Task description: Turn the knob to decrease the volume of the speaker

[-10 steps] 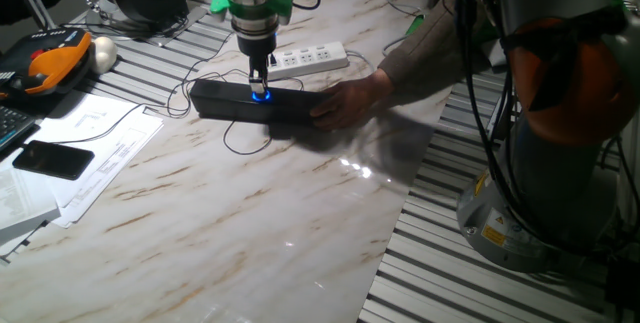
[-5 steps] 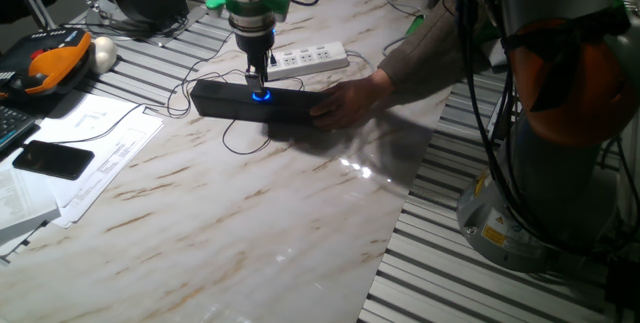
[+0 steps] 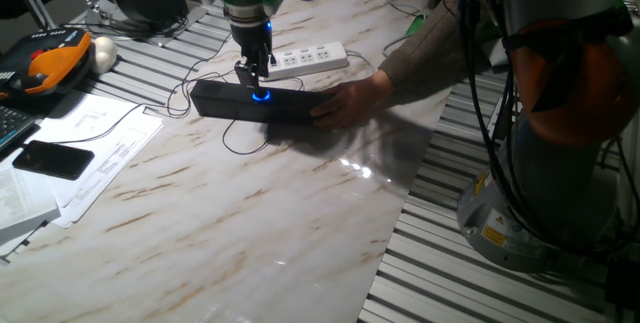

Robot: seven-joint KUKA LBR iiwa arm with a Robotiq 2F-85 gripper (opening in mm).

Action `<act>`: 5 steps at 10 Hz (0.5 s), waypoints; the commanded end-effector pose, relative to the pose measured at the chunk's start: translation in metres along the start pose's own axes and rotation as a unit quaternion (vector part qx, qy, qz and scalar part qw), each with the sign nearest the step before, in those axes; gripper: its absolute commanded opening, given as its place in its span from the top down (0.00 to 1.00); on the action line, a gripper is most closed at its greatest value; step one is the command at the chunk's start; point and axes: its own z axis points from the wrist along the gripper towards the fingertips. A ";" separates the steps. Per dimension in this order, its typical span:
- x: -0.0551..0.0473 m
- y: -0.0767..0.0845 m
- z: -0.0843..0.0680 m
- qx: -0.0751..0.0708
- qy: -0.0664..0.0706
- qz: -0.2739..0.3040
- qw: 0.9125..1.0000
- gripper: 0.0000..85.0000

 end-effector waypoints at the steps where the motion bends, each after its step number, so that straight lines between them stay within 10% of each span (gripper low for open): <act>1: -0.001 -0.001 0.002 0.015 0.004 0.301 0.954 0.40; 5: -0.003 -0.004 0.013 0.019 -0.011 0.429 0.903 0.40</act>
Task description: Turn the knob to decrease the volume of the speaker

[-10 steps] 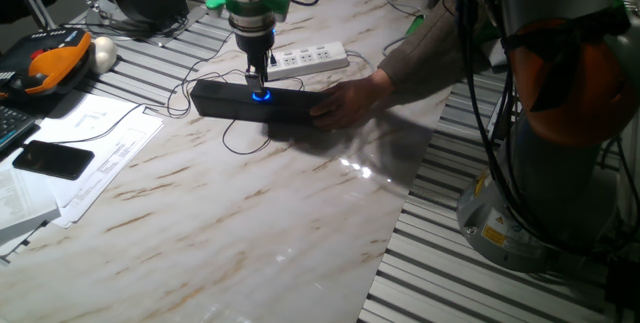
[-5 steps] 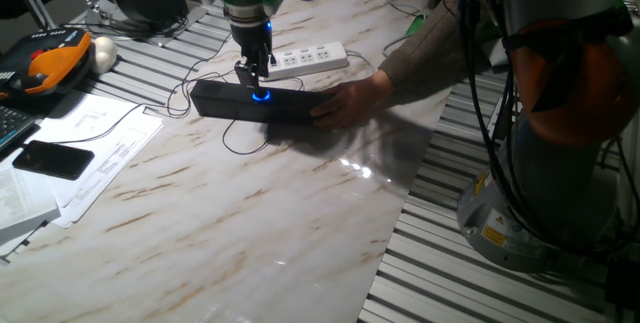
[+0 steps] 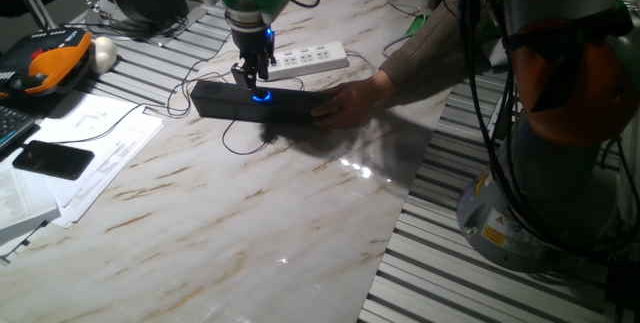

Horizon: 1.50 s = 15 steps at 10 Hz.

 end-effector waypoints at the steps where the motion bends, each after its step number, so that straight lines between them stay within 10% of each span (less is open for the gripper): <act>1: 0.001 -0.002 0.001 0.030 0.001 0.362 0.932 0.40; 4: 0.004 -0.006 0.007 0.028 -0.011 0.396 0.918 0.40; 6: 0.005 -0.002 0.009 0.030 -0.013 0.399 0.916 0.40; 7: 0.006 -0.001 0.011 0.032 -0.017 0.400 0.916 0.60; 15: 0.003 0.000 0.016 0.048 -0.021 0.396 0.917 0.60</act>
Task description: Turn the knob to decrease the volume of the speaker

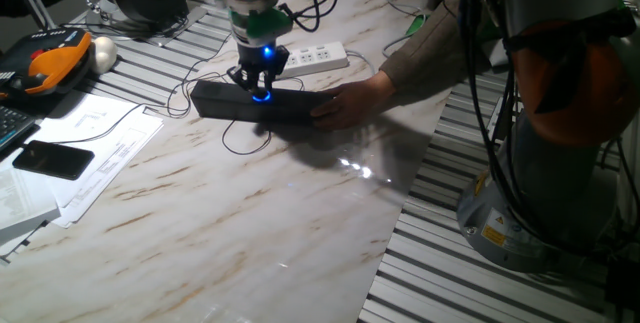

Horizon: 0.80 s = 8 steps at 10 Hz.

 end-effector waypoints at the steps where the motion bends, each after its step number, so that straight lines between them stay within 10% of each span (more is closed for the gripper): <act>1: 0.000 0.001 0.000 0.022 0.002 0.152 0.988 0.60; 2: -0.001 0.000 0.001 0.023 0.003 0.152 0.988 0.40; 5: -0.001 0.001 0.002 0.022 0.003 0.149 0.989 0.40; 6: -0.001 0.001 0.003 0.022 0.003 0.147 0.989 0.60; 8: -0.002 0.002 0.005 0.020 0.006 0.143 0.990 0.60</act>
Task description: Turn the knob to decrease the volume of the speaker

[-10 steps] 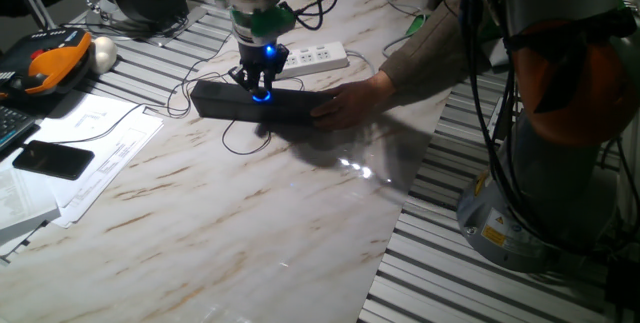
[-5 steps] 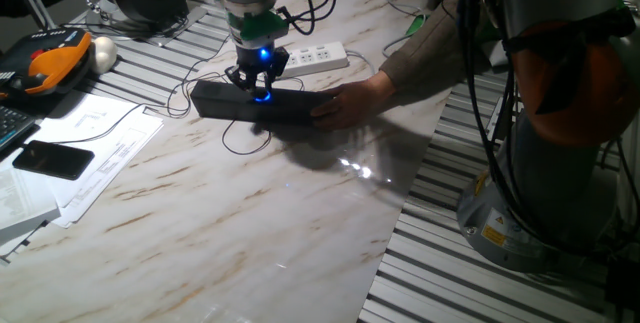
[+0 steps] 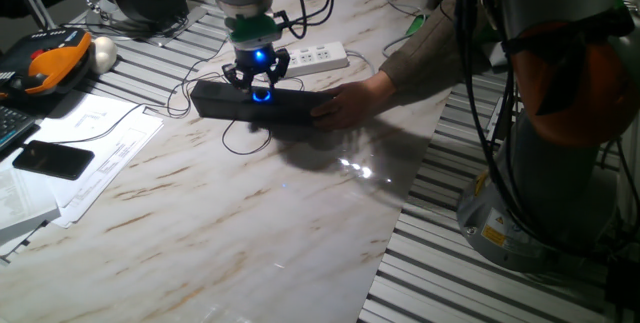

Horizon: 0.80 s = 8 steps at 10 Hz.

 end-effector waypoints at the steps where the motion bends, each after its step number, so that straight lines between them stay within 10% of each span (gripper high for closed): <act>1: 0.000 0.000 0.001 0.000 0.002 0.005 1.000 0.60; 5: -0.001 0.000 0.002 -0.004 0.011 -0.016 1.000 0.60; 6: -0.001 0.000 0.002 -0.005 0.016 -0.028 0.999 0.80; 8: 0.000 0.001 0.002 -0.006 0.024 -0.047 0.999 0.80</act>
